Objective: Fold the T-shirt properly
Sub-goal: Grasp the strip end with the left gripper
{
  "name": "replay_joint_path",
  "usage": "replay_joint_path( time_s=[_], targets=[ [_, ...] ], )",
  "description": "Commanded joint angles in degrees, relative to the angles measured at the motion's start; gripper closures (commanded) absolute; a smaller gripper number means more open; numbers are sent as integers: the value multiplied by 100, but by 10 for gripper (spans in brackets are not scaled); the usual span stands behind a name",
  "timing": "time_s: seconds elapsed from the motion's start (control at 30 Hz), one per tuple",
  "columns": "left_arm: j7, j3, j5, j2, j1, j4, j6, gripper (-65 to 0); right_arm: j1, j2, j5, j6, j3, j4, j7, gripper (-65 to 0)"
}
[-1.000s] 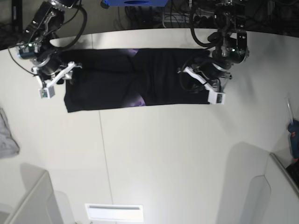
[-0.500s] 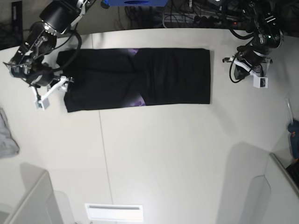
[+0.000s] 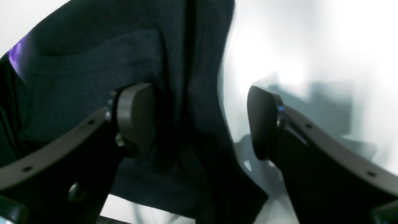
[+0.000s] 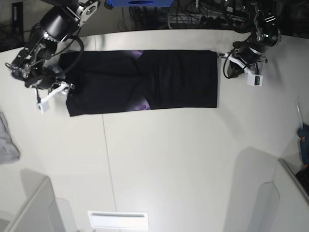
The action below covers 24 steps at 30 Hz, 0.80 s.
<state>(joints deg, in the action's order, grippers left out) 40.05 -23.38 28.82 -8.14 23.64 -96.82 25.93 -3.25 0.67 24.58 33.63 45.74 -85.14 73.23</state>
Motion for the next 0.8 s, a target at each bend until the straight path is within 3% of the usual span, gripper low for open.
replay_joint_path(
  time_s=[0.0, 0.07, 0.23, 0.5, 0.77],
  targets=[
    [-106, 65, 112, -34, -65, -90, 48, 0, 56, 8, -115, 9, -77, -26, 189, -438],
    [-106, 171, 112, -25, -126, -20, 48, 0, 144, 8, -45, 9, -191, -17, 180, -438],
    [-106, 171, 103, -17, -267, 165, 48, 0, 391, -36, 808, 0, -261, 9, 180, -438],
    [-106, 171, 103, -17, -285, 156, 48, 0, 408, -36, 852, 0, -305, 106, 374, -435],
    [-106, 232, 103, -17, -285, 139, 48, 0, 391, -115, 843, -9, -552, 378, 57, -224]
  ],
)
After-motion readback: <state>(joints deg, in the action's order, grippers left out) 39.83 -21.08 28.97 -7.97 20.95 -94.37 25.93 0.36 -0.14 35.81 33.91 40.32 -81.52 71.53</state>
